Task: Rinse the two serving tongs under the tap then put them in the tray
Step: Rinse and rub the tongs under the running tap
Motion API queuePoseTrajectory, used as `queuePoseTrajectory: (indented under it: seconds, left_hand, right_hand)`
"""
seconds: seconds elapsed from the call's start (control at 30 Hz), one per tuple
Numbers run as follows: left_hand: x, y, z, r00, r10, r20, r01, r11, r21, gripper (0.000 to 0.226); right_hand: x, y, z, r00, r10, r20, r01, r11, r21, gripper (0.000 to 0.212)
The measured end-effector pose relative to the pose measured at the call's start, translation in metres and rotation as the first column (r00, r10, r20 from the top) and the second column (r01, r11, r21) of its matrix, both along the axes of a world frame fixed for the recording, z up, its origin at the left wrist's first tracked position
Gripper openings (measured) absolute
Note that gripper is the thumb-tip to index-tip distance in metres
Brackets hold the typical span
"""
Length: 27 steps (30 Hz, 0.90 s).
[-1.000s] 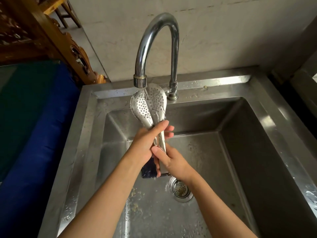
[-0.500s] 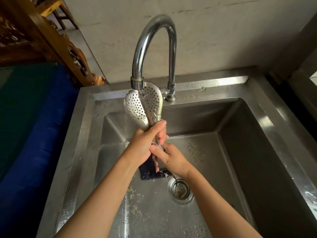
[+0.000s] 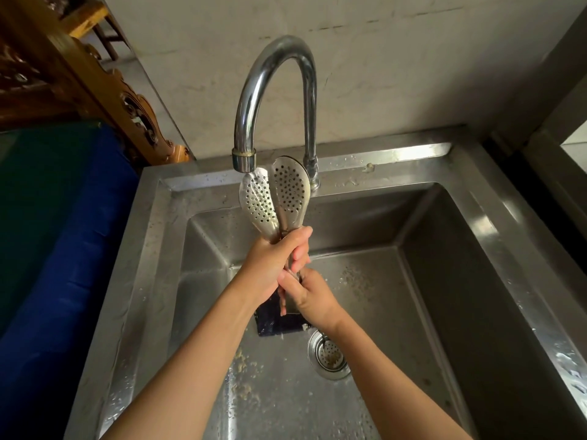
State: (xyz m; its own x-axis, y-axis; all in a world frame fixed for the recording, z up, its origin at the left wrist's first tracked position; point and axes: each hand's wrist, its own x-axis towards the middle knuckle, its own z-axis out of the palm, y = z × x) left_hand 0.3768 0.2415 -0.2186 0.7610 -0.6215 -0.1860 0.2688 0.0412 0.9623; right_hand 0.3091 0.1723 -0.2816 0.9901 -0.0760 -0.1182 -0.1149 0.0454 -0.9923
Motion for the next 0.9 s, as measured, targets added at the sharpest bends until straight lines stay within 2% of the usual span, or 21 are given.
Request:
queuePoseTrajectory:
  seconds: [0.1, 0.23, 0.33, 0.43, 0.6, 0.7, 0.8, 0.9]
  left_hand:
    - [0.000, -0.003, -0.002, 0.999, -0.027, 0.030, 0.026, 0.998, 0.054, 0.040]
    - [0.000, -0.007, -0.002, 0.999, -0.055, 0.001, 0.054, 0.991, 0.122, 0.039]
    - [0.001, -0.004, -0.001, 0.999, -0.025, -0.022, 0.028, 0.990, 0.135, 0.040]
    - [0.003, 0.005, -0.002, 0.999, 0.025, -0.022, -0.023, 0.994, 0.104, 0.040]
    - [0.003, 0.016, -0.007, 0.985, 0.132, -0.107, -0.127, 0.991, 0.051, 0.041]
    - [0.002, 0.018, -0.009, 0.984, 0.147, -0.100, -0.144, 0.989, 0.039, 0.041]
    - [0.002, 0.015, -0.008, 0.988, 0.145, -0.060, -0.144, 0.989, 0.023, 0.038]
    - [0.004, 0.008, -0.004, 0.988, 0.127, -0.083, -0.132, 0.990, -0.057, 0.029]
  right_hand:
    - [-0.001, 0.003, -0.004, 0.999, -0.052, 0.008, 0.052, 0.999, 0.007, 0.040]
    - [-0.005, 0.010, -0.011, 0.995, -0.097, 0.000, 0.097, 0.994, 0.047, 0.053]
    - [-0.003, 0.013, -0.013, 0.996, -0.085, 0.004, 0.084, 0.993, 0.081, 0.050]
    - [0.001, 0.016, -0.013, 0.999, -0.038, -0.010, 0.038, 0.998, 0.057, 0.044]
    - [0.004, 0.019, -0.013, 0.999, 0.028, -0.045, -0.028, 1.000, 0.013, 0.046]
    - [0.004, 0.016, -0.011, 0.996, 0.055, -0.066, -0.055, 0.998, 0.001, 0.046]
    - [0.004, 0.009, -0.004, 0.995, 0.052, -0.087, -0.049, 0.998, 0.044, 0.044]
    - [0.003, 0.001, 0.004, 0.996, -0.011, -0.091, 0.019, 0.996, 0.088, 0.039]
